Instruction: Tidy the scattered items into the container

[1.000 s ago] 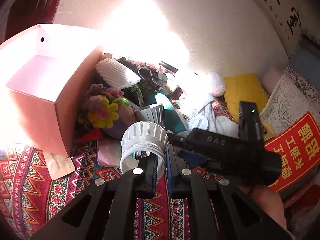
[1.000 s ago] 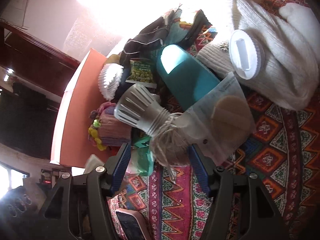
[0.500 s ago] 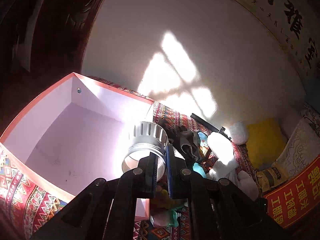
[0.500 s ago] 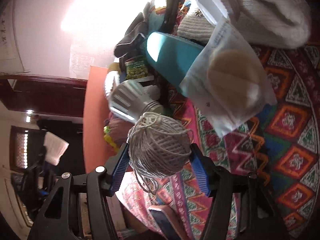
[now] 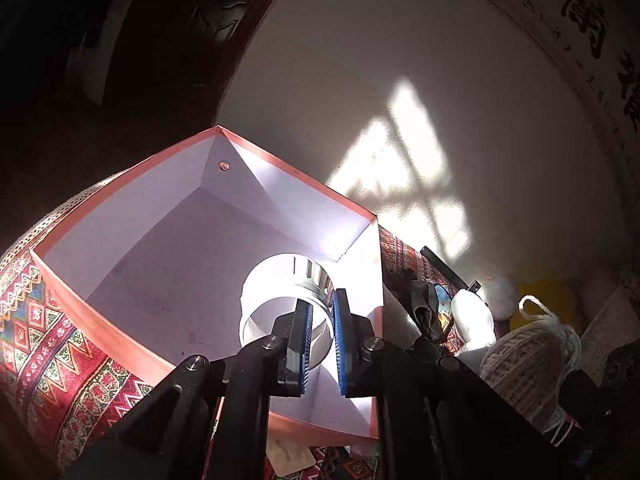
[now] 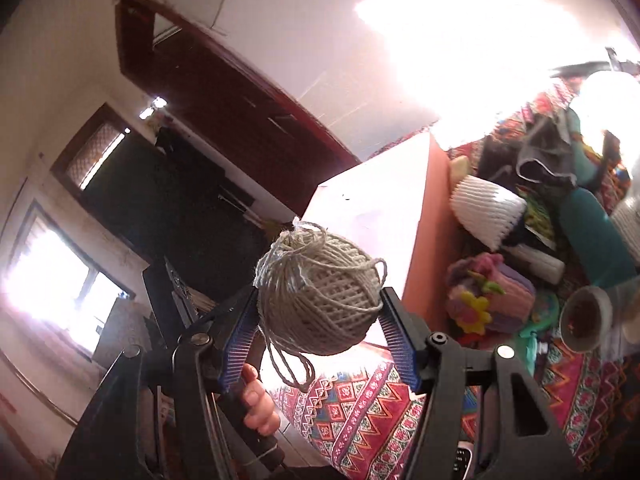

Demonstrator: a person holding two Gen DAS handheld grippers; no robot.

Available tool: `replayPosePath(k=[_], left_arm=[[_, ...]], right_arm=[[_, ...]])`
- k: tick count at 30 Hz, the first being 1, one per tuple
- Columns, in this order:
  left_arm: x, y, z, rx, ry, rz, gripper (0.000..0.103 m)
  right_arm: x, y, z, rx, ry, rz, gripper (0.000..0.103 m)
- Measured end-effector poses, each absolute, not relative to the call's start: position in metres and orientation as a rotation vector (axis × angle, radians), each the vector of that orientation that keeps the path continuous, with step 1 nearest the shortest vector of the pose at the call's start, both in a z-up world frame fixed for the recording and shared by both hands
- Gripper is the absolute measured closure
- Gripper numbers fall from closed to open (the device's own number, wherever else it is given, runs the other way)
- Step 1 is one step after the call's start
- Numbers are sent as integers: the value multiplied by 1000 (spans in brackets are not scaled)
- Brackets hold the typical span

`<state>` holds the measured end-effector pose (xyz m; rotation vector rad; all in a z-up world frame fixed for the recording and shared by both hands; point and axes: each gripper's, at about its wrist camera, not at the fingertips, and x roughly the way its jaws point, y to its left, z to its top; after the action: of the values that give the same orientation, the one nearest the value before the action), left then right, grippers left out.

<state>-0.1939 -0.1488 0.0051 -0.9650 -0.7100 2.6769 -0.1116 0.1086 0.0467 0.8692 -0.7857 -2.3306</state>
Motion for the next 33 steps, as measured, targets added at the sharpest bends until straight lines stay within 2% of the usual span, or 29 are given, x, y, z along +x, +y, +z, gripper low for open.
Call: replayPosePath(k=[3, 5, 6, 7, 8, 9, 10, 14, 20, 23, 25, 28, 32, 33], left_arm=[[-195, -163, 4, -954, -737, 2699, 82], [-195, -171, 6, -933, -747, 2729, 55], [-194, -175, 7, -921, -754, 2755, 47], [-195, -179, 9, -911, -763, 2782, 35], [-195, -183, 11, -898, -769, 2807, 28], [-195, -187, 14, -881, -768, 2826, 28], [-196, -190, 17, -865, -764, 2837, 28], [-197, -194, 20, -843, -758, 2842, 28], [-193, -156, 21, -861, -650, 2783, 28], [-185, -110, 23, -856, -505, 2719, 28], [-179, -70, 20, -869, -348, 2666, 28], [-170, -4, 4, -924, -85, 2575, 28], [-161, 63, -34, -1023, 175, 2502, 28], [-160, 74, -44, -1051, 222, 2491, 28]], right_arm=[[-129, 84, 59, 813, -669, -2371, 44], [-140, 70, 64, 791, -596, -2401, 44], [-146, 64, 65, 791, -575, -2401, 42], [-150, 58, 66, 800, -561, -2400, 40], [-154, 53, 65, 807, -546, -2405, 34], [-154, 50, 66, 803, -525, -2425, 23], [-152, 49, 68, 786, -502, -2453, 19], [-134, 64, 79, 705, -438, -2540, 18], [-108, 123, 79, 725, -487, -2657, 18], [-100, 157, 70, 784, -501, -2746, 18], [-99, 182, 53, 858, -551, -2747, 18], [-100, 220, 10, 1035, -715, -2736, 18], [-110, 270, -65, 1256, -1188, -2460, 18], [-112, 277, -81, 1273, -1291, -2361, 21]])
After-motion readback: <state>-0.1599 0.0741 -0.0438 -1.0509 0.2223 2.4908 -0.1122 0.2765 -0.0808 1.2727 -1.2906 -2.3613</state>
